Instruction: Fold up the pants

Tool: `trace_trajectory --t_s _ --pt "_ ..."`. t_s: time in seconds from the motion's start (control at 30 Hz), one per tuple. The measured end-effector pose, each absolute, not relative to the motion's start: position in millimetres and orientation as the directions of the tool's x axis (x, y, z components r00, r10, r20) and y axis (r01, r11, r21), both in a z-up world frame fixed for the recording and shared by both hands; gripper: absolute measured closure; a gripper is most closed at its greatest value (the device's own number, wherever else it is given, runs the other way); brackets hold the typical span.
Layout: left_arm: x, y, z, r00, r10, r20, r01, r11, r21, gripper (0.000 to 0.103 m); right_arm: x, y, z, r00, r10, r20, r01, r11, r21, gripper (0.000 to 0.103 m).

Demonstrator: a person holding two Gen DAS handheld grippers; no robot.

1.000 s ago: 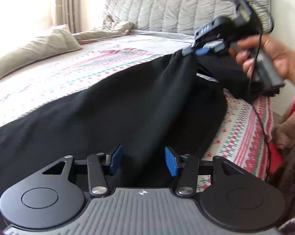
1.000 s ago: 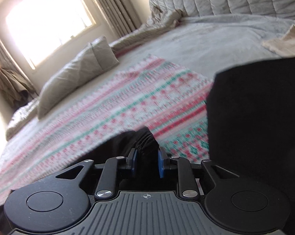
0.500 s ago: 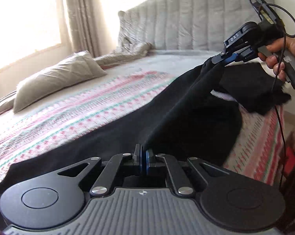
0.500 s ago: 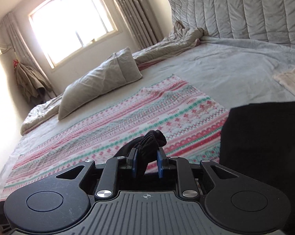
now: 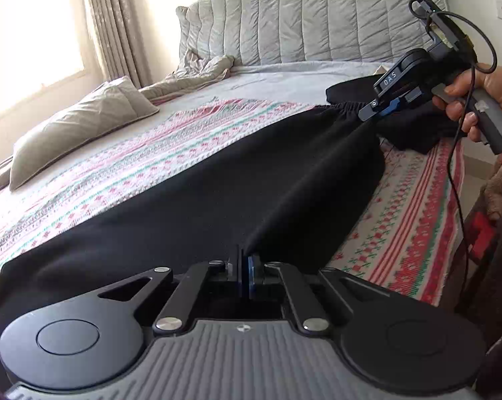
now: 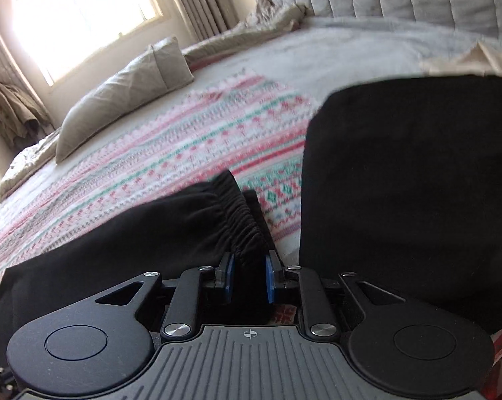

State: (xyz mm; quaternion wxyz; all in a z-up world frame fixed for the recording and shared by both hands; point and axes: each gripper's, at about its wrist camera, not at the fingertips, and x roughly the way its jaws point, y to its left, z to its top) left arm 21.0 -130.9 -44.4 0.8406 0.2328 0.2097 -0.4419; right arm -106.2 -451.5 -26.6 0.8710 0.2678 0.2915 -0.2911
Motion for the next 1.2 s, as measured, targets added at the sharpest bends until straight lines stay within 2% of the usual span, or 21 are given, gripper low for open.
trace_trajectory --t_s 0.1,0.2,0.27,0.3,0.33,0.37,0.4,0.47,0.53,0.6,0.67,0.8,1.03,1.2 --pt "17 -131 -45 0.490 -0.650 -0.581 0.856 0.483 0.182 0.089 -109 -445 -19 0.651 -0.381 -0.657 0.671 0.693 0.263 0.086" --pt "20 -134 -62 0.449 -0.633 -0.630 0.870 0.471 0.147 0.088 -106 -448 -31 0.608 -0.379 -0.698 0.700 0.671 0.246 0.086" --pt "22 -131 -69 0.451 -0.637 -0.625 0.865 0.485 0.129 0.085 -107 -455 -45 0.591 -0.355 -0.724 0.711 0.654 0.259 0.083" --pt "22 -127 -68 0.452 -0.647 -0.614 0.860 0.498 0.108 0.079 -108 -455 -47 0.595 -0.351 -0.723 0.707 0.656 0.263 0.083" --pt "22 -123 -65 0.444 -0.657 -0.609 0.858 0.508 0.077 0.072 -109 -454 -44 0.598 -0.353 -0.720 0.703 0.662 0.260 0.075" --pt "23 -117 -61 0.437 -0.667 -0.604 0.854 0.517 0.047 0.053 -110 -452 -41 0.600 -0.357 -0.716 0.699 0.669 0.252 0.068" --pt "23 -110 -58 0.442 -0.674 -0.592 0.847 0.531 0.027 0.037 -110 -449 -37 0.600 -0.370 -0.709 0.697 0.678 0.236 0.065" --pt "22 -94 -50 0.484 -0.669 -0.563 0.818 0.575 0.020 0.028 -111 -441 -29 0.611 -0.382 -0.693 0.680 0.702 0.213 0.048" --pt "26 -77 -44 0.535 -0.633 -0.559 0.773 0.634 0.022 0.027 -108 -430 -22 0.614 -0.407 -0.676 0.670 0.721 0.175 0.042" --pt "34 -56 -39 0.593 -0.581 -0.558 0.703 0.711 0.006 0.019 -101 -417 -16 0.617 -0.422 -0.664 0.648 0.751 0.125 0.041" --pt "41 -30 -36 0.647 -0.523 -0.555 0.621 0.783 -0.015 0.016 -92 -404 -11 0.621 -0.423 -0.659 0.623 0.777 0.089 0.033" --pt "54 25 -31 0.746 -0.375 -0.551 0.438 0.899 -0.019 0.012 -77 -382 -3 0.660 -0.410 -0.630 0.564 0.824 0.054 0.031" --pt "77 123 -23 0.832 -0.056 -0.552 0.051 0.998 -0.025 0.012 -42 -327 6 0.773 -0.166 -0.612 0.324 0.933 0.156 0.030" --pt "88 184 -11 0.841 0.052 -0.539 -0.100 0.993 -0.060 0.013 -14 -285 -2 0.778 -0.018 -0.627 0.179 0.965 0.194 0.028"
